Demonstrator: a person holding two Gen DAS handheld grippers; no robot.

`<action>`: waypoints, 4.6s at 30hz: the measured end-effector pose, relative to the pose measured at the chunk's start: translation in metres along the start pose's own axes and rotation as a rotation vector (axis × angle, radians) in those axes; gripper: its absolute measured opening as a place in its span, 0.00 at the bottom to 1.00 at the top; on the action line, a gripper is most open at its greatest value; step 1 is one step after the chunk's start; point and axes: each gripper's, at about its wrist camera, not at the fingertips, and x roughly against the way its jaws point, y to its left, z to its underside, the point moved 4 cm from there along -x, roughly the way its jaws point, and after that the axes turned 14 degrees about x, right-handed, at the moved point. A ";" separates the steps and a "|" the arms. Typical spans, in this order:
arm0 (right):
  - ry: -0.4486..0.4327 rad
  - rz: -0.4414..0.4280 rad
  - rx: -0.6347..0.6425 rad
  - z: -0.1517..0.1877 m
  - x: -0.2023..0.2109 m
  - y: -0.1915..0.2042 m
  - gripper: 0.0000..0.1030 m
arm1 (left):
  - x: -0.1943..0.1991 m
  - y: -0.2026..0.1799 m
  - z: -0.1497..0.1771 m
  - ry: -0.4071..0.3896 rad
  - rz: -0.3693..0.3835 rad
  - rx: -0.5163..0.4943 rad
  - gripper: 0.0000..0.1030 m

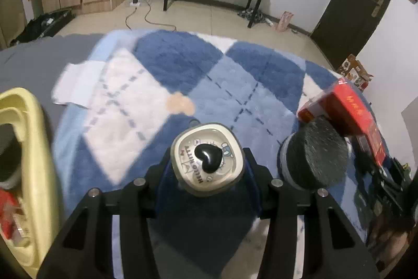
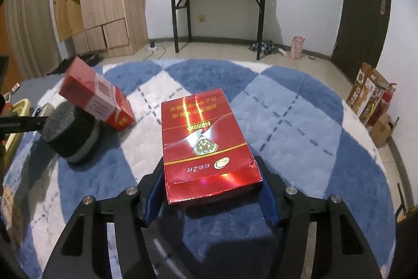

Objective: Organize rigid objects
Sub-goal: 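Grasp the silver tin with left tool while right tool grasps red box, then carry silver tin and red box over the yellow tray and lower them, then open both tools and move them back to the rug, then grasp black foam disc with left tool while right tool grasps red-white box, then carry foam disc and red-white box into the yellow tray and release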

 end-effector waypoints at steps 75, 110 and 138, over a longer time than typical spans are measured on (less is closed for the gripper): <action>-0.101 -0.567 0.334 -0.090 0.062 0.338 1.00 | 0.159 0.263 -0.016 -0.204 -0.054 0.292 1.00; -0.027 -0.572 -0.540 -0.019 -0.019 -0.036 1.00 | -0.038 -0.100 0.031 0.082 0.179 -0.217 0.67; 0.048 -0.288 0.132 -0.064 -0.067 0.123 0.99 | 0.101 0.076 -0.025 -0.094 0.052 -0.120 0.67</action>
